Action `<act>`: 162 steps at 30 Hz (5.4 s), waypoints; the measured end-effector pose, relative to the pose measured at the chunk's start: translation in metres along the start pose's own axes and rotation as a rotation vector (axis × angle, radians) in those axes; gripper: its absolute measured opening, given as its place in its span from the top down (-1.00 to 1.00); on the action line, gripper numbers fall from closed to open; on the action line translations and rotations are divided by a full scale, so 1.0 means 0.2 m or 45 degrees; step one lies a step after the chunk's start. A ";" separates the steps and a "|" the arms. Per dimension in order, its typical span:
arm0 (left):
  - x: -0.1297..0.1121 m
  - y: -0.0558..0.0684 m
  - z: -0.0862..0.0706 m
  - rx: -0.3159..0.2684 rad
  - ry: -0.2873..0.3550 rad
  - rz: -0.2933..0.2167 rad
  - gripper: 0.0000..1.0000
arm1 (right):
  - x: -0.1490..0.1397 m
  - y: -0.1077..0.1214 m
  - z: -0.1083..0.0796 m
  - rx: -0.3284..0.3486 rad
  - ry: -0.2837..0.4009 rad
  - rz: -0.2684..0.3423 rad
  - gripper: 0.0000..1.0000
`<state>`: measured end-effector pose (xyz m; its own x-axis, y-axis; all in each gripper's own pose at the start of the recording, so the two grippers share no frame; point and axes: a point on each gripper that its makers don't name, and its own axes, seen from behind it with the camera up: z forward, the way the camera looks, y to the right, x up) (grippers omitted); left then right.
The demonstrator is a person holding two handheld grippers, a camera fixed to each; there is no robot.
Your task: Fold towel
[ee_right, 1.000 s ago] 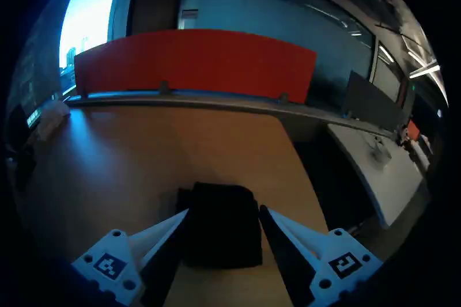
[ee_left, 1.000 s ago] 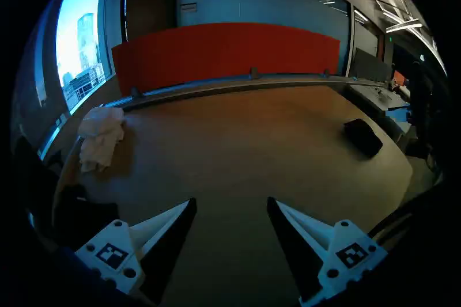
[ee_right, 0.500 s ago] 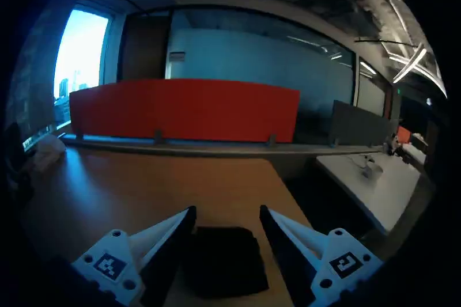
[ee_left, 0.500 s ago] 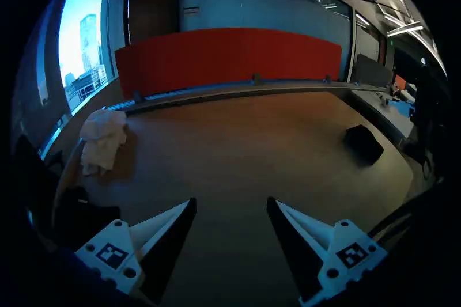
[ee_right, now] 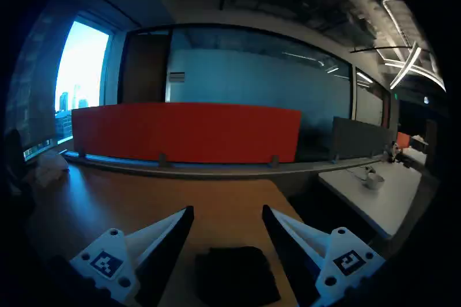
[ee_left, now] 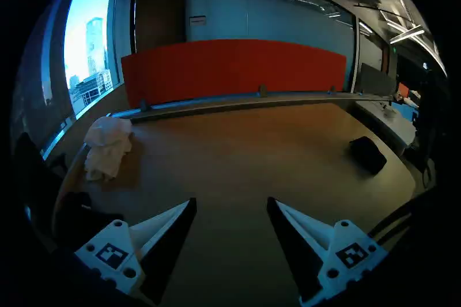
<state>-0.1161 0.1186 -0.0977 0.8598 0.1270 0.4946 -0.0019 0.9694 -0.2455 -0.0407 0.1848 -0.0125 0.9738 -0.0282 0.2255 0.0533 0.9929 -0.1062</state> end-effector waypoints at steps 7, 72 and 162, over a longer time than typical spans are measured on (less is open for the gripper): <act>0.06 -0.06 0.02 0.029 0.055 -0.015 -0.81 | 0.05 -0.05 0.00 0.004 0.019 0.005 -0.83; 0.64 -0.62 0.02 0.172 0.594 -0.100 -0.80 | 0.50 -1.00 -0.09 0.216 0.188 0.112 -0.83; -0.13 -0.67 0.54 0.261 0.690 -0.085 -0.80 | 0.01 -1.27 -0.01 0.222 0.177 -0.026 -0.84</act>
<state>-0.1934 0.0087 0.0112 0.9999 -0.0089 -0.0074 0.0086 0.9993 -0.0353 -0.0527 -0.0668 0.0129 0.9947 -0.0524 0.0886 0.0463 0.9965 0.0691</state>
